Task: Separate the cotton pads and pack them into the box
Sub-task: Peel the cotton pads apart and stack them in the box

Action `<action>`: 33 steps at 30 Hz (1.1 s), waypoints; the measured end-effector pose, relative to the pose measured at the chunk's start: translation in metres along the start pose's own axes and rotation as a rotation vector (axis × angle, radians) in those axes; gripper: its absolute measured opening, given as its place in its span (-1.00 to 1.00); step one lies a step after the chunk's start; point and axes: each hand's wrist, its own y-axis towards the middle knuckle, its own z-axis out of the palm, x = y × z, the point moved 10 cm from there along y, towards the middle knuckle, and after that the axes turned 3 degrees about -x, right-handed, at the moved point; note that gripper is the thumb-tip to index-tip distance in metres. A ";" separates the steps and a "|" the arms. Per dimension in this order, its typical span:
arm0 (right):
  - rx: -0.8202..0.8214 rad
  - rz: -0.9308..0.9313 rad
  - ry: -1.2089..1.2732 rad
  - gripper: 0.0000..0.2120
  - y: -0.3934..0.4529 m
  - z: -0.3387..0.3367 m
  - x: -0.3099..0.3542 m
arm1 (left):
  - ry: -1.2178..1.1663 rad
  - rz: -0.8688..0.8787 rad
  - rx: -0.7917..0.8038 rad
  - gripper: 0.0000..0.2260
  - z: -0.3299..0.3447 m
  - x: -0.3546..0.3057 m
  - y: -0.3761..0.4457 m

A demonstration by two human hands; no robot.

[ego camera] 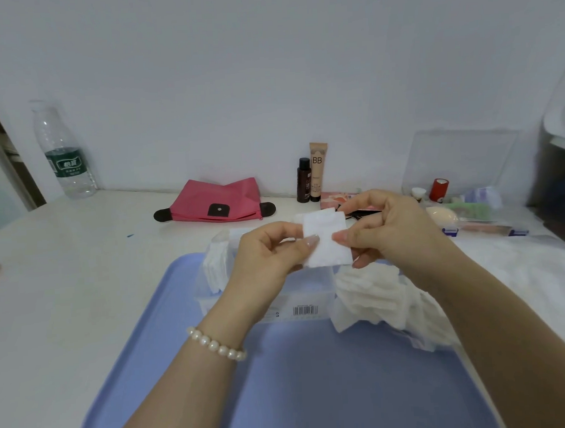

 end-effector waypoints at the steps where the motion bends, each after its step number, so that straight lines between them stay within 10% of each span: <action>1: -0.007 -0.001 0.004 -0.71 0.000 0.000 0.000 | 0.002 0.003 0.004 -0.90 0.001 -0.001 0.000; 14: -0.093 -0.048 -0.087 -0.80 0.006 -0.014 0.000 | 0.024 0.008 -0.076 -0.78 -0.008 -0.001 0.000; 21: 0.151 -0.039 -0.872 -0.94 0.010 -0.009 -0.019 | 0.006 -0.037 -0.132 -0.63 -0.015 -0.001 0.002; 25: 0.230 0.017 -1.192 -0.68 0.010 0.005 -0.045 | 0.021 -0.074 -0.122 -0.60 -0.013 0.004 0.002; 33: 0.237 0.057 -1.174 -0.74 0.015 0.003 -0.058 | 0.007 -0.101 -0.072 -0.64 -0.007 0.006 0.001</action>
